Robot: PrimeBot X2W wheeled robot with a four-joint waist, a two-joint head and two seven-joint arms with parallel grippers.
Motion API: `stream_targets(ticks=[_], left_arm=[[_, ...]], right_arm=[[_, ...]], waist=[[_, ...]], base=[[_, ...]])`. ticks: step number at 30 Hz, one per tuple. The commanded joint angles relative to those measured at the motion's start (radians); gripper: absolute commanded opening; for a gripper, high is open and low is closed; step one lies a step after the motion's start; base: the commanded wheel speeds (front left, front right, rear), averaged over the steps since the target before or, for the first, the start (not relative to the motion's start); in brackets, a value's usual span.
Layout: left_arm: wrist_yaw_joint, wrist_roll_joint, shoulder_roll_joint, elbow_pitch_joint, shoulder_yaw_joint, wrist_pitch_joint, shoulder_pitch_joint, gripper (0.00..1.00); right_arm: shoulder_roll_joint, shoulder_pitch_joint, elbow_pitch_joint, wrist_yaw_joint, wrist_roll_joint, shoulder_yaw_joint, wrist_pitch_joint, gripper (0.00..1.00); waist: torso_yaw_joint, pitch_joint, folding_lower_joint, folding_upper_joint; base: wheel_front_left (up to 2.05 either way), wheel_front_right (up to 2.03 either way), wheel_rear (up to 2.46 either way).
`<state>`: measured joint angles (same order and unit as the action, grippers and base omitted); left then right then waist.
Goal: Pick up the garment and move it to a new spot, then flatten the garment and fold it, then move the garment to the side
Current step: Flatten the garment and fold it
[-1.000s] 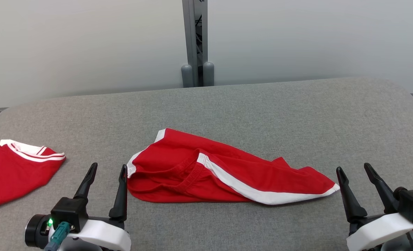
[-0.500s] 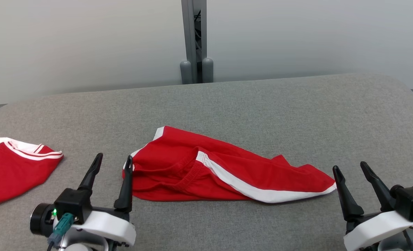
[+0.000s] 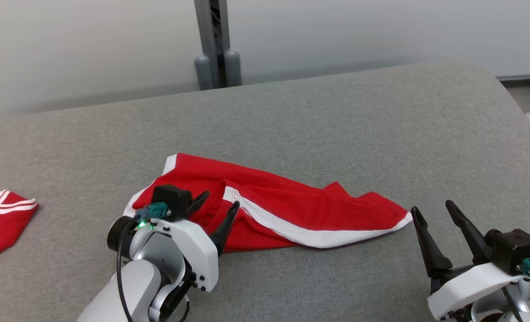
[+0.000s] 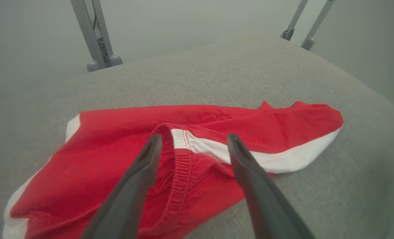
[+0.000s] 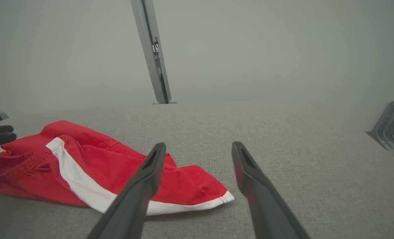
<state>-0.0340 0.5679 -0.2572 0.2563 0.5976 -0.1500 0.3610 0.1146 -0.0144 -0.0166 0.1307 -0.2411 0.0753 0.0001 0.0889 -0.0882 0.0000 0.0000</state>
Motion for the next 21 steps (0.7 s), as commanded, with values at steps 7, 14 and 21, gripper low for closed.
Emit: stream_targets(ticks=[7,14,21], left_arm=[[0.051,0.05,0.023,0.148,0.003,-0.072,0.101,1.0],[0.064,0.065,0.034,0.241,-0.002,-0.077,0.15,0.74],[0.076,0.052,0.037,0.259,0.007,-0.044,0.168,0.0]], right_arm=[[0.006,-0.035,-0.036,0.0,-0.017,0.016,-0.026,1.0],[0.003,-0.052,-0.06,0.0,-0.026,0.022,-0.04,1.0],[0.029,-0.065,-0.089,0.0,-0.034,0.011,-0.043,1.0]], waist=[[0.062,-0.063,0.0,0.0],[0.08,-0.081,0.0,0.0],[0.07,-0.09,0.0,0.0]], base=[[0.0,0.0,0.0],[0.0,0.0,0.0],[0.0,0.0,0.0]])
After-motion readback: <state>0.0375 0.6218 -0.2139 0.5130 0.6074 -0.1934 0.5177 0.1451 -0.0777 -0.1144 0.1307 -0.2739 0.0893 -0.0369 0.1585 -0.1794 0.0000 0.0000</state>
